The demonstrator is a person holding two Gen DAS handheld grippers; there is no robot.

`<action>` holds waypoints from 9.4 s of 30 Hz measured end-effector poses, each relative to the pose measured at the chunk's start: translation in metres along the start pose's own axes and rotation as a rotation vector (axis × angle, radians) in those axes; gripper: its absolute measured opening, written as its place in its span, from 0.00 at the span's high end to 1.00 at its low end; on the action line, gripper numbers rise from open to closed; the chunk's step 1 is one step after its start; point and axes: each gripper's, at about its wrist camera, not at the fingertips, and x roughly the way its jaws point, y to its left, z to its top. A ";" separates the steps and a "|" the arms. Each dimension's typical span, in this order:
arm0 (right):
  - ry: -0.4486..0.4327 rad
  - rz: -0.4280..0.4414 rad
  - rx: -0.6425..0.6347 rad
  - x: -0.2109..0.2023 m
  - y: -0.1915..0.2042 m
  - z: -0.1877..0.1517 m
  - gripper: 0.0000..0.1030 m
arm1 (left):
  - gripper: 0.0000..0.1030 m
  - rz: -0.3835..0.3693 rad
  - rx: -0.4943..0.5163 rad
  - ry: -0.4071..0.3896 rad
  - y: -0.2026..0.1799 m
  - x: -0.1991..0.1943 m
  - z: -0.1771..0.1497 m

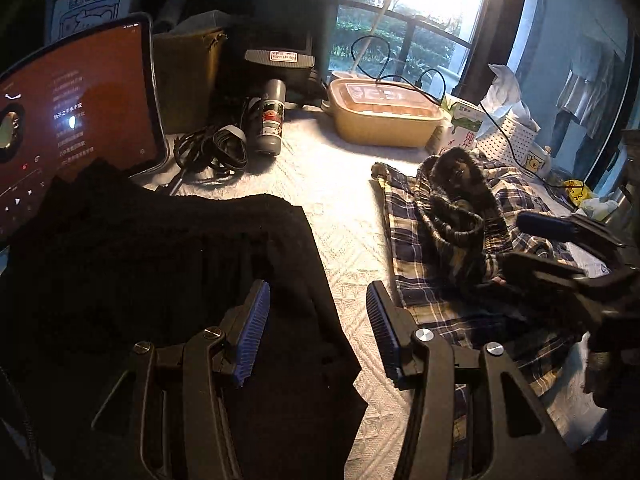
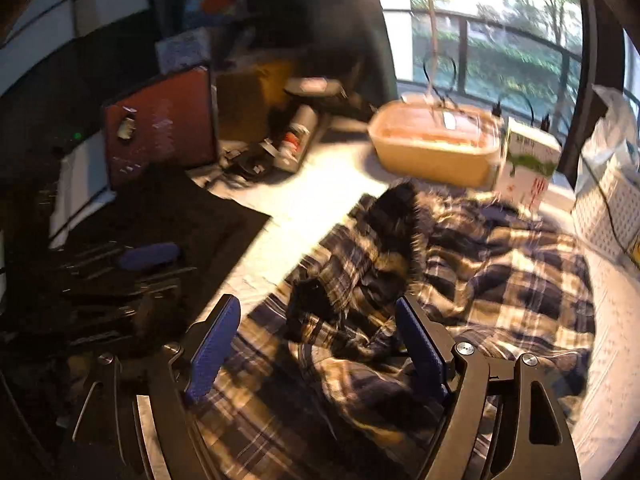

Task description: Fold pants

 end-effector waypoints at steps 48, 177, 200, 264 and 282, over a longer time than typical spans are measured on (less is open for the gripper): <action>0.060 -0.066 0.228 -0.087 -0.117 -0.127 0.40 | 0.86 -0.163 0.253 0.108 -0.091 0.042 0.054; 0.173 -0.097 0.035 -0.071 -0.098 -0.128 0.45 | 0.49 -0.174 0.337 0.228 -0.123 0.014 -0.025; 0.026 -0.130 0.254 -0.050 -0.199 -0.045 0.40 | 0.42 -0.157 0.265 0.194 -0.073 0.112 0.095; -0.515 -0.148 -0.091 -0.220 0.014 0.038 0.83 | 0.91 -0.190 0.212 -0.510 -0.036 -0.197 0.064; -0.326 0.104 0.082 -0.083 0.023 0.069 0.83 | 0.91 -0.029 0.130 -0.230 0.060 -0.081 0.080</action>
